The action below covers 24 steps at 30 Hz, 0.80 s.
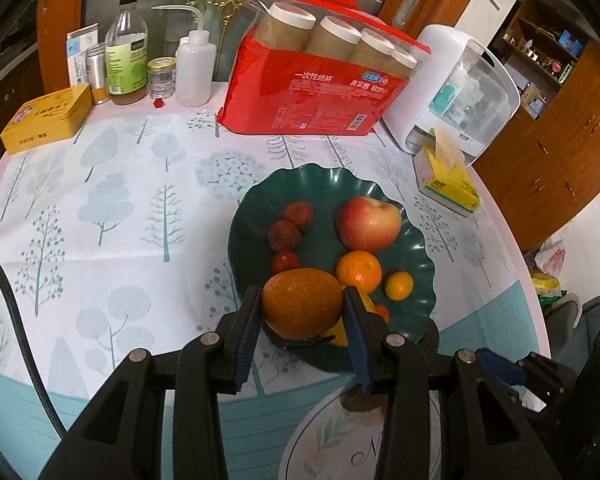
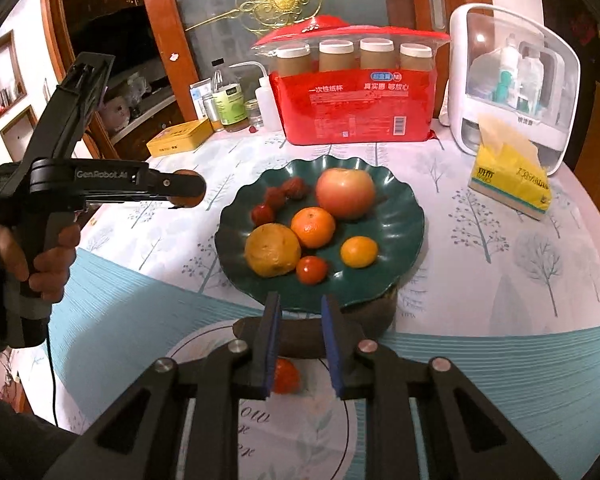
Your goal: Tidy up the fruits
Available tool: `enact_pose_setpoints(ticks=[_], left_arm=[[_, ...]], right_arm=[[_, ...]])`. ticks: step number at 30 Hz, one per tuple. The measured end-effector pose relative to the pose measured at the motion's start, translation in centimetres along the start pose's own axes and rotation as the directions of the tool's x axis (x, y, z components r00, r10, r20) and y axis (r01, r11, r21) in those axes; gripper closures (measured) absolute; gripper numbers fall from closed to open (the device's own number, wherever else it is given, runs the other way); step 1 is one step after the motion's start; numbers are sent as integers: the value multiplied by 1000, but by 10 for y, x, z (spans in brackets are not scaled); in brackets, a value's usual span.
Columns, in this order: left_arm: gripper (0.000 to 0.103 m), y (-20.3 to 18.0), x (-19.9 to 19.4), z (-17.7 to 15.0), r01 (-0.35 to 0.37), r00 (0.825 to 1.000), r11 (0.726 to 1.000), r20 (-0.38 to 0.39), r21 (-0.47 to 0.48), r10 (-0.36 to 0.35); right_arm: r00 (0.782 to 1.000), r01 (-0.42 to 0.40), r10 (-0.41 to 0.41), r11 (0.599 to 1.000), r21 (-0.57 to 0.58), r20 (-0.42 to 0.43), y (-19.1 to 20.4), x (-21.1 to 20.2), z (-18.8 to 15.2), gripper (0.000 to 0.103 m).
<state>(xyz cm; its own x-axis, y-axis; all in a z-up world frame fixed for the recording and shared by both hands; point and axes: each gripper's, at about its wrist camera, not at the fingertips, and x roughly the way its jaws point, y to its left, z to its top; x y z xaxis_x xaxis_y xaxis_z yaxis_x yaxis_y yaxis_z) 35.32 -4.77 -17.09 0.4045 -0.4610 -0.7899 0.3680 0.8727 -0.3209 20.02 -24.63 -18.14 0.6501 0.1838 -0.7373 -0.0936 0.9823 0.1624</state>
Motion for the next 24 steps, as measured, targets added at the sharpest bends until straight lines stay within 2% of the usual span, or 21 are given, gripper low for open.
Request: enact_pose_setpoints(ticks=[6, 8, 10, 13, 24], left_arm=[[64, -4, 19, 10, 6, 1000, 1000, -31, 14, -5], [59, -6, 25, 10, 2, 999, 1000, -47, 20, -1], [49, -8, 25, 10, 5, 999, 1000, -42, 30, -4], [41, -11, 22, 8, 0, 999, 999, -35, 55, 2], [38, -18, -1, -3, 3, 999, 998, -42, 70, 0]], right_arm=[[999, -7, 8, 1000, 28, -52, -2, 16, -3, 83], [997, -5, 9, 999, 46, -71, -5, 21, -5, 83], [996, -9, 15, 997, 71, -84, -8, 25, -7, 83], [995, -3, 12, 995, 99, -98, -11, 28, -8, 83], [994, 6, 8, 990, 137, -105, -11, 16, -14, 82]])
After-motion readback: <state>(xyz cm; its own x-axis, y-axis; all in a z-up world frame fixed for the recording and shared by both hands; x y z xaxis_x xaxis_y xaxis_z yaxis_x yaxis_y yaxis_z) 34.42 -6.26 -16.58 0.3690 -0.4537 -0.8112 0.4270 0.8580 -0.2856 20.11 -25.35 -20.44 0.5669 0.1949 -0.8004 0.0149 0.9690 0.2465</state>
